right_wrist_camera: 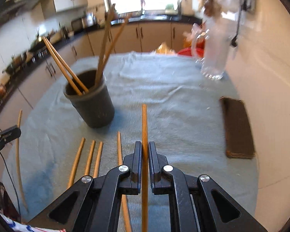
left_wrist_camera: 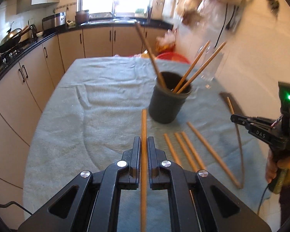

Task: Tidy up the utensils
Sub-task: 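Lift the chopstick in the left tool toward the black cup while the right tool carries one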

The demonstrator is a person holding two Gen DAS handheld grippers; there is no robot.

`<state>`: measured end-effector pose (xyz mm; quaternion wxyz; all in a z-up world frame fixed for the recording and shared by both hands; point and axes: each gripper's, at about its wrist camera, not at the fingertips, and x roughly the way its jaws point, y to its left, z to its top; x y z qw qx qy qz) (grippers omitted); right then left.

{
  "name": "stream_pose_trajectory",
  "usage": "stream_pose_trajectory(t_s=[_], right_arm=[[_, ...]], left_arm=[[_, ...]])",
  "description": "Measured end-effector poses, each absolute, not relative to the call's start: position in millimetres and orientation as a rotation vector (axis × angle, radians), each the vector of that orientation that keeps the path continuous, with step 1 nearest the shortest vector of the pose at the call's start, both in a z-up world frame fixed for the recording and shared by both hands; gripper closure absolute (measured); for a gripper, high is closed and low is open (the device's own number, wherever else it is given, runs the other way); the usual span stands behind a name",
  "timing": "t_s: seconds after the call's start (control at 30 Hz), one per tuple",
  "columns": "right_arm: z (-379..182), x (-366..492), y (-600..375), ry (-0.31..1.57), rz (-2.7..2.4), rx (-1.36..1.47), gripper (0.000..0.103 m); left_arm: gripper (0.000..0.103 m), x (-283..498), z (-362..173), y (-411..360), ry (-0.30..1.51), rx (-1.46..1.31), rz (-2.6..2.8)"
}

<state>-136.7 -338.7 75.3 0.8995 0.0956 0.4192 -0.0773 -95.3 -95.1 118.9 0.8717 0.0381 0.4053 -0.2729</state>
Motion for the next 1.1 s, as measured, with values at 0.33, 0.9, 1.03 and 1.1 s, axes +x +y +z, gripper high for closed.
stream_pose_trajectory(t_s=[0.33, 0.9, 1.03, 1.1], right_arm=[[110, -204, -320, 0.718, -0.171, 0.229, 0.096], [139, -265, -297, 0.600, -0.146, 0.214, 0.096], [142, -271, -292, 0.582, -0.147, 0.198, 0.096], [144, -275, -290, 0.570, -0.149, 0.191, 0.096]], left_arm=[[0.097, -150, 139, -78, 0.722, 0.045, -0.594], [0.097, -200, 170, -51, 0.634, -0.018, -0.629], [0.097, -209, 179, -52, 0.590, -0.003, -0.629], [0.097, -212, 181, -54, 0.577, 0.003, -0.633]])
